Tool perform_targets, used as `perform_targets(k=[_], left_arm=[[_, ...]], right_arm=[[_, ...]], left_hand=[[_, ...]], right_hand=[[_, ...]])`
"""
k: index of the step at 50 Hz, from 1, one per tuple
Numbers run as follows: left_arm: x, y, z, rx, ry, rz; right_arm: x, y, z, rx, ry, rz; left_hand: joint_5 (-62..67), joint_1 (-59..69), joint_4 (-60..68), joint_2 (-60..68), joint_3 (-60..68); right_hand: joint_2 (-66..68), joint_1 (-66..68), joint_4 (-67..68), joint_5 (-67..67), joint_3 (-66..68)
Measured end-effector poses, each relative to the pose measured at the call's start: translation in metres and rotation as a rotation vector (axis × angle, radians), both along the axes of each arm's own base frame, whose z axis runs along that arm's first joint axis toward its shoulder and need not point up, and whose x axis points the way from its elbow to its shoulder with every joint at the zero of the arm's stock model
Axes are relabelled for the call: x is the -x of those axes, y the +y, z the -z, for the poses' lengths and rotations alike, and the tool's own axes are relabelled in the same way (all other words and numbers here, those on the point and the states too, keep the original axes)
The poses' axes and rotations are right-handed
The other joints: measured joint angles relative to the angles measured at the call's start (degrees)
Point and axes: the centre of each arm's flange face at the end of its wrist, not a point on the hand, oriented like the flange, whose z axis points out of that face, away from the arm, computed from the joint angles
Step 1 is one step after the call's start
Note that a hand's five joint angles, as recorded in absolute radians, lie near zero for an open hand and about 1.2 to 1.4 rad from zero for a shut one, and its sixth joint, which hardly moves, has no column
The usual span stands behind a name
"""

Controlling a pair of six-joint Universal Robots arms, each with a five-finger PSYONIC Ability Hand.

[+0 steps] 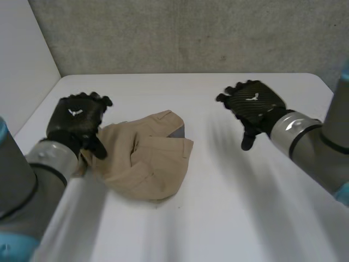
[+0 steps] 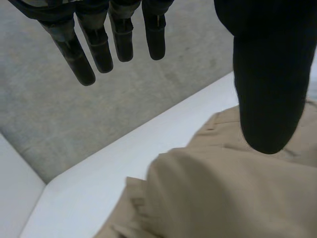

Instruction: Fold the shorts.

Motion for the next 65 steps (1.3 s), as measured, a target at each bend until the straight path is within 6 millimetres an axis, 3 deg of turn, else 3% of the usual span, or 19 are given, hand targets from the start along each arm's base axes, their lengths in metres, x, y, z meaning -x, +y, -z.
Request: perform_targets(k=[10,21,28,43,47,48,49,50,51,52,53,54,55,60,65], left_arm=[[-0.006,-0.034,0.021,-0.074,-0.008,0.041],[-0.007,-0.02,0.044,-0.188,-0.07,0.074],[-0.009,-0.021,0.05,-0.176,-0.164,0.089],[-0.02,-0.04,0.083,-0.224,-0.315,0.086],[-0.02,-0.041,0.086,-0.23,-0.318,0.086],[-0.02,-0.041,0.087,-0.233,-0.318,0.087],[-0.02,-0.041,0.088,-0.235,-0.318,0.088],[-0.02,-0.041,0.088,-0.237,-0.318,0.09],[-0.019,-0.042,0.089,-0.238,-0.317,0.092],[-0.019,-0.042,0.089,-0.237,-0.315,0.095],[-0.018,-0.042,0.089,-0.235,-0.314,0.096],[-0.018,-0.043,0.089,-0.232,-0.312,0.098],[-0.017,-0.045,0.087,-0.222,-0.308,0.102],[-0.013,-0.053,0.072,-0.149,-0.284,0.102],[-0.008,-0.06,0.03,0.01,-0.23,0.084]], right_arm=[[-0.055,-0.006,0.024,0.075,-0.013,-0.23],[-0.101,-0.006,0.058,0.042,-0.032,-0.389],[-0.118,0.0,0.073,0.018,-0.04,-0.463],[-0.138,0.018,0.106,-0.09,-0.005,-0.534],[-0.14,0.018,0.113,-0.104,0.002,-0.537],[-0.14,0.017,0.115,-0.104,0.002,-0.537],[-0.141,0.016,0.115,-0.103,0.002,-0.536],[-0.141,0.016,0.115,-0.102,0.001,-0.536],[-0.141,0.015,0.115,-0.1,0.001,-0.534],[-0.142,0.014,0.114,-0.093,0.0,-0.531],[-0.142,0.014,0.113,-0.089,0.0,-0.529],[-0.142,0.013,0.113,-0.086,-0.001,-0.527],[-0.142,0.012,0.11,-0.073,-0.001,-0.517],[-0.139,0.004,0.09,0.004,-0.009,-0.44],[-0.13,-0.001,0.051,0.115,-0.047,-0.323]], left_hand=[[0.0,0.0,0.0,0.0,0.0],[0.0,0.0,0.0,0.0,0.0],[0.0,0.0,-0.11,0.0,0.0],[-0.34,0.0,-0.27,-0.12,0.0],[1.26,0.62,0.77,1.19,1.11],[5.75,4.4,4.84,5.32,4.86],[8.89,8.13,8.05,8.9,8.8],[11.04,10.48,10.3,10.4,10.31],[17.84,17.82,17.28,17.33,17.24],[26.96,27.27,26.54,26.69,26.44],[35.55,35.51,35.03,36.1,34.86],[35.55,35.51,35.03,36.1,34.86],[45.56,44.69,45.6,45.78,44.96],[48.96,46.32,51.39,51.57,50.46],[48.96,46.32,51.51,51.7,50.69]], right_hand=[[1.59,4.24,0.18,1.37,2.02],[1.59,4.24,0.18,1.57,2.02],[1.6,4.25,1.17,1.79,2.43],[6.9,9.27,6.84,5.53,7.37],[12.88,14.52,12.75,11.03,13.39],[26.54,24.35,25.18,22.44,25.82],[26.54,24.35,25.18,22.44,25.82],[38.45,33.57,37.02,31.01,38.49],[40.21,34.89,38.79,31.01,40.19],[51.54,44.41,50.5,31.0,50.92],[52.97,46.4,52.4,31.0,52.78],[54.27,47.76,53.63,31.0,54.15],[54.76,48.55,54.36,31.0,54.66],[54.88,49.21,55.02,31.0,55.17],[54.88,49.21,55.03,31.0,55.17]])
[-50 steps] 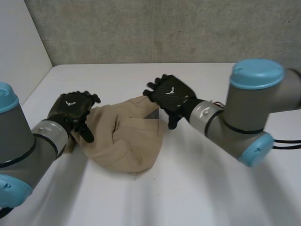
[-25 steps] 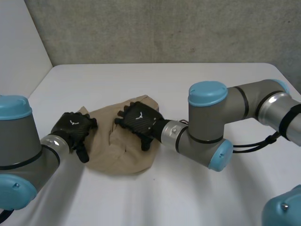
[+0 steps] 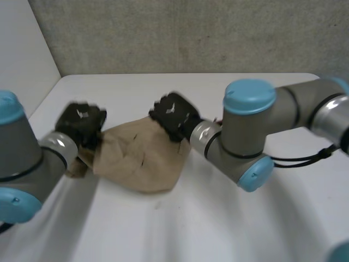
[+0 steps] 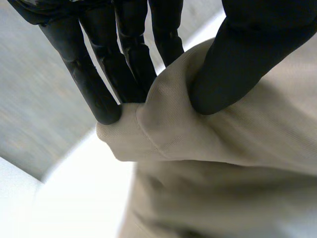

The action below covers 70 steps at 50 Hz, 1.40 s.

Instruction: Fold the shorts.

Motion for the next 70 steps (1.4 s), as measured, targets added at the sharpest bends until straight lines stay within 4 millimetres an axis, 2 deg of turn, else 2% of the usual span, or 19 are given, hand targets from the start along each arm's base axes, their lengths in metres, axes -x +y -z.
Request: perform_targets(k=[2,3,5,9,10,11,12,14,15,18,19,30,36,41,49,58,64,65,70], left_arm=[[0.0,0.0,-0.013,0.043,0.02,-0.001],[0.0,0.0,-0.024,0.084,0.04,-0.002],[0.0,0.003,-0.046,0.149,0.083,-0.004],[-0.002,0.01,-0.065,0.198,0.129,-0.003],[-0.004,0.019,-0.076,0.217,0.164,0.001],[-0.005,0.023,-0.078,0.218,0.173,0.002],[-0.006,0.028,-0.079,0.215,0.18,0.004],[-0.007,0.036,-0.079,0.204,0.188,0.008],[-0.008,0.042,-0.078,0.194,0.19,0.011],[-0.01,0.05,-0.075,0.179,0.191,0.013],[-0.013,0.064,-0.068,0.151,0.187,0.017],[-0.023,0.118,-0.04,0.01,0.147,0.039],[-0.03,0.152,-0.032,-0.049,0.13,0.061],[-0.035,0.17,-0.034,-0.046,0.13,0.074],[-0.038,0.179,-0.04,-0.016,0.14,0.081],[-0.039,0.18,-0.041,-0.006,0.144,0.08],[-0.039,0.179,-0.041,-0.007,0.144,0.08],[-0.039,0.179,-0.041,-0.008,0.144,0.08],[-0.038,0.178,-0.041,-0.006,0.143,0.08]], right_arm=[[0.002,0.0,-0.006,0.012,-0.01,0.013],[0.009,0.002,-0.027,0.045,-0.05,0.054],[0.017,0.006,-0.047,0.064,-0.095,0.085],[0.025,0.013,-0.062,0.056,-0.133,0.101],[0.029,0.017,-0.066,0.036,-0.153,0.105],[0.03,0.019,-0.067,0.028,-0.156,0.105],[0.031,0.021,-0.065,0.004,-0.162,0.104],[0.032,0.023,-0.062,-0.023,-0.164,0.102],[0.031,0.024,-0.059,-0.043,-0.163,0.1],[0.031,0.026,-0.052,-0.08,-0.159,0.096],[0.029,0.027,-0.042,-0.13,-0.151,0.085],[0.015,0.028,-0.003,-0.251,-0.098,-0.029],[0.01,0.027,0.001,-0.163,-0.038,-0.084],[0.004,0.027,0.0,-0.082,-0.003,-0.134],[-0.006,0.033,0.013,-0.064,0.04,-0.227],[-0.017,0.048,0.051,-0.015,0.166,-0.322],[-0.02,0.051,0.065,0.014,0.203,-0.345],[-0.02,0.051,0.066,0.018,0.207,-0.35],[-0.021,0.05,0.06,0.048,0.197,-0.348]], left_hand=[[0.0,0.0,0.0,0.0,0.0],[0.0,0.0,0.1,0.0,0.0],[0.0,0.0,0.1,0.02,0.0],[0.0,0.0,0.12,0.08,0.17],[0.0,0.0,0.29,0.11,0.2],[0.0,0.0,0.34,0.11,0.2],[0.0,0.0,0.33,0.12,0.2],[0.0,0.0,0.34,0.12,0.19],[0.0,0.0,0.34,0.13,0.22],[0.0,0.0,0.36,0.14,0.27],[0.0,0.0,0.38,0.18,0.29],[0.0,0.0,0.38,0.21,0.33],[0.0,0.0,0.39,0.26,0.38],[0.0,0.0,0.39,0.27,0.38],[0.0,0.0,0.4,0.27,0.38],[0.0,0.0,0.41,0.27,0.38],[0.0,0.0,0.44,0.27,0.38],[0.0,0.0,0.55,0.27,0.38],[0.0,0.0,0.57,0.27,0.38]], right_hand=[[0.0,0.0,0.0,0.0,0.0],[0.0,0.0,0.0,0.0,0.0],[0.0,0.0,0.0,0.0,0.0],[0.0,0.0,0.01,0.0,0.0],[-2.32,-2.09,-2.63,8.84,-2.31],[-9.33,-7.79,-8.41,6.23,-9.24],[-20.7,-17.4,-19.77,-0.63,-19.4],[-24.31,-20.83,-24.28,-3.52,-23.9],[-33.32,-27.5,-33.12,-10.41,-32.63],[-39.1,-32.14,-39.13,-15.72,-38.95],[-42.84,-35.4,-43.62,-20.16,-42.8],[-42.83,-35.67,-44.0,-20.51,-42.94],[-42.83,-35.62,-44.0,-20.5,-42.94],[-42.83,-35.51,-43.23,-19.21,-42.92],[-42.83,-35.5,-42.59,-18.9,-42.93],[-42.83,-35.5,-42.59,-18.91,-42.92],[-39.79,-32.85,-39.67,-16.9,-39.42],[-26.11,-23.04,-27.57,-6.28,-26.32],[-7.13,-9.12,-7.87,12.16,-7.46]])
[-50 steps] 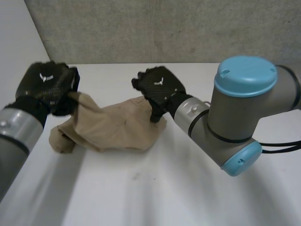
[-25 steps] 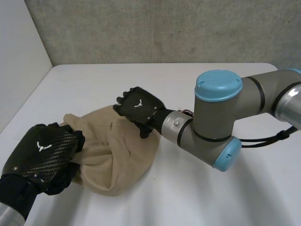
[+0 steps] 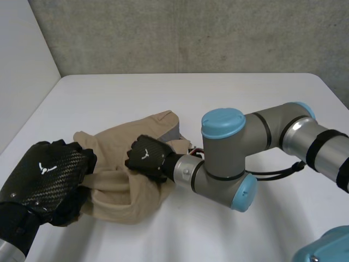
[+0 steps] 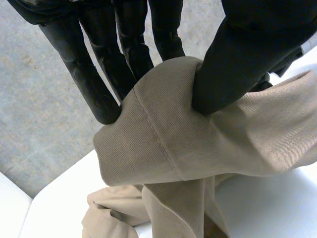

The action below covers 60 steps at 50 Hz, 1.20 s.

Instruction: Fold the shorts.

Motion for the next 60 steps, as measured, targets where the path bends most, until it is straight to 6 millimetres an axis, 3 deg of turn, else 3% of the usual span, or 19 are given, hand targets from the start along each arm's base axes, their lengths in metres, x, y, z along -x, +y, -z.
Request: perform_targets(k=[1,4,6,8,10,13,15,16,19,24,31,33,34,38,44,48,54,60], left_arm=[[0.0,0.0,0.0,0.001,0.0,0.0],[0.0,-0.002,-0.002,0.009,0.002,-0.003],[0.001,-0.005,-0.007,0.027,0.007,-0.007],[0.001,-0.006,-0.008,0.031,0.008,-0.008],[0.001,-0.012,-0.016,0.061,0.02,-0.017],[0.001,-0.018,-0.024,0.089,0.03,-0.031],[0.001,-0.019,-0.025,0.094,0.032,-0.033],[0.001,-0.023,-0.029,0.113,0.04,-0.043],[0.0,-0.027,-0.033,0.132,0.048,-0.052],[0.0,-0.029,-0.031,0.137,0.051,-0.055],[0.0,-0.027,-0.017,0.09,0.035,-0.054],[0.0,-0.026,-0.011,0.068,0.026,-0.053],[0.0,-0.025,-0.009,0.059,0.023,-0.052],[0.0,-0.021,0.0,0.022,0.01,-0.044],[0.0,-0.01,0.007,-0.014,0.006,-0.021],[0.0,0.001,0.009,-0.028,0.016,-0.003],[-0.002,0.014,0.007,-0.035,0.033,0.013],[-0.004,0.018,0.005,-0.028,0.039,0.015]], right_arm=[[0.0,-0.001,-0.005,0.012,-0.01,0.007],[0.001,-0.004,-0.02,0.046,-0.04,0.039],[0.005,-0.009,-0.041,0.081,-0.084,0.108],[0.006,-0.01,-0.045,0.085,-0.094,0.125],[0.019,-0.018,-0.074,0.091,-0.173,0.248],[0.038,-0.026,-0.098,0.066,-0.257,0.363],[0.045,-0.028,-0.104,0.053,-0.281,0.397],[0.062,-0.032,-0.117,0.019,-0.339,0.469],[0.083,-0.033,-0.127,-0.035,-0.398,0.547],[0.104,-0.024,-0.119,-0.144,-0.373,0.616],[0.121,0.009,-0.089,-0.319,-0.128,0.638],[0.122,0.017,-0.086,-0.338,-0.053,0.622],[0.122,0.018,-0.086,-0.334,-0.035,0.614],[0.109,0.007,-0.093,-0.247,-0.045,0.562],[0.079,-0.018,-0.102,-0.074,-0.148,0.424],[0.059,-0.028,-0.096,-0.006,-0.17,0.291],[0.029,-0.018,-0.068,-0.002,-0.111,0.083],[0.017,-0.001,-0.038,-0.006,-0.015,-0.029]], left_hand=[[0.0,0.0,0.02,0.0,0.0],[0.0,0.0,0.02,0.0,0.0],[0.0,0.0,0.02,0.0,0.0],[0.0,0.0,0.02,0.0,0.0],[0.0,0.0,0.02,0.0,0.0],[0.0,0.0,0.02,0.0,0.0],[0.0,0.0,0.02,0.0,0.0],[0.0,0.0,0.02,0.0,0.0],[0.0,0.0,0.02,0.0,0.0],[0.0,0.0,0.02,0.0,0.0],[0.0,0.0,0.02,0.0,0.01],[0.0,0.0,0.02,0.0,0.0],[0.0,0.0,0.02,0.0,0.0],[0.0,0.0,0.02,0.0,0.0],[0.0,0.0,0.02,0.04,0.11],[0.0,0.0,0.02,0.06,0.12],[0.0,0.0,0.04,0.06,0.12],[0.0,0.0,0.05,0.06,0.12]], right_hand=[[7.01,5.39,7.33,7.24,7.07],[7.16,7.62,7.9,8.13,7.48],[7.16,8.21,7.9,8.84,7.48],[7.16,8.22,7.9,8.84,7.48],[7.16,8.21,7.9,8.85,7.49],[7.16,8.95,7.9,9.55,7.48],[7.16,9.05,7.9,9.81,7.48],[7.16,9.05,7.91,9.98,7.48],[7.16,9.05,7.9,10.13,7.48],[7.16,9.05,7.91,10.23,7.49],[5.91,7.77,6.53,9.01,6.18],[-19.28,-12.85,-17.21,-13.34,-18.52],[-26.29,-18.77,-24.65,-20.87,-24.69],[-37.62,-28.08,-37.61,-34.37,-37.36],[-37.72,-28.57,-38.84,-35.54,-37.93],[-37.71,-28.57,-38.84,-35.54,-37.93],[-37.71,-28.57,-38.71,-35.42,-37.92],[-37.71,-28.57,-38.7,-35.35,-37.86]])
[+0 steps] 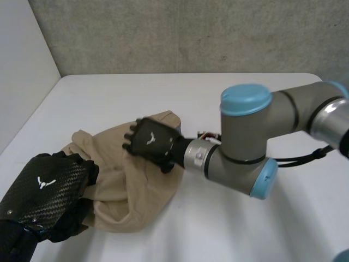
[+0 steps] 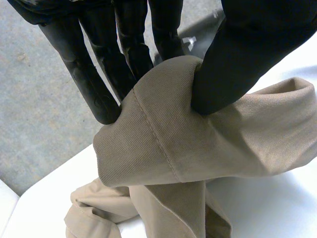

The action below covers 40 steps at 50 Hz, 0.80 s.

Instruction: Fold the shorts.

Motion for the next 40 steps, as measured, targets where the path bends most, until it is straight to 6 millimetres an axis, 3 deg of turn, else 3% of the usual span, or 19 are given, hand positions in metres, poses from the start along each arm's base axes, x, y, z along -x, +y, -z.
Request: perform_targets(k=[8,12,13,16,20,28,31,38,40], left_arm=[[0.0,0.0,0.0,0.005,-0.001,0.001],[0.0,0.0,0.0,0.005,-0.001,0.001],[0.0,-0.001,-0.001,0.007,0.0,0.001],[0.0,-0.001,-0.001,0.009,0.0,-0.001],[0.0,-0.003,-0.002,0.014,0.002,-0.004],[0.0,-0.013,-0.011,0.054,0.016,-0.028],[-0.001,-0.021,-0.017,0.084,0.029,-0.052],[0.001,-0.039,-0.031,0.172,0.066,-0.079],[0.003,-0.046,-0.041,0.217,0.086,-0.084]], right_arm=[[-0.005,0.017,0.033,0.025,0.104,-0.085],[-0.005,0.019,0.038,0.035,0.119,-0.099],[-0.006,0.019,0.039,0.045,0.121,-0.104],[-0.007,0.018,0.036,0.062,0.115,-0.103],[-0.009,0.013,0.02,0.112,0.077,-0.073],[0.004,-0.015,-0.046,0.188,-0.111,0.288],[0.023,-0.013,-0.072,0.132,-0.206,0.432],[0.06,0.0,-0.095,0.022,-0.308,0.59],[0.081,0.009,-0.114,-0.002,-0.369,0.649]], left_hand=[[0.0,0.0,0.01,0.0,0.0],[0.0,0.0,0.02,0.0,0.0],[0.0,0.0,0.02,0.0,0.0],[0.0,0.0,0.02,0.0,0.0],[0.0,0.0,0.03,0.0,0.0],[0.0,0.0,0.03,0.0,0.01],[0.0,0.0,0.02,0.01,0.03],[0.0,0.0,0.02,0.03,0.02],[0.0,0.0,0.02,0.03,0.02]], right_hand=[[2.5,3.53,4.48,4.38,3.52],[7.6,6.96,9.36,8.45,8.41],[28.19,22.46,28.98,26.55,28.26],[43.37,32.29,44.26,40.8,43.53],[44.4,34.82,46.6,43.35,45.36],[44.4,35.29,46.61,43.83,45.36],[44.4,36.01,46.62,43.83,45.36],[44.4,36.07,46.63,43.83,45.36],[44.4,36.07,46.63,43.83,45.36]])
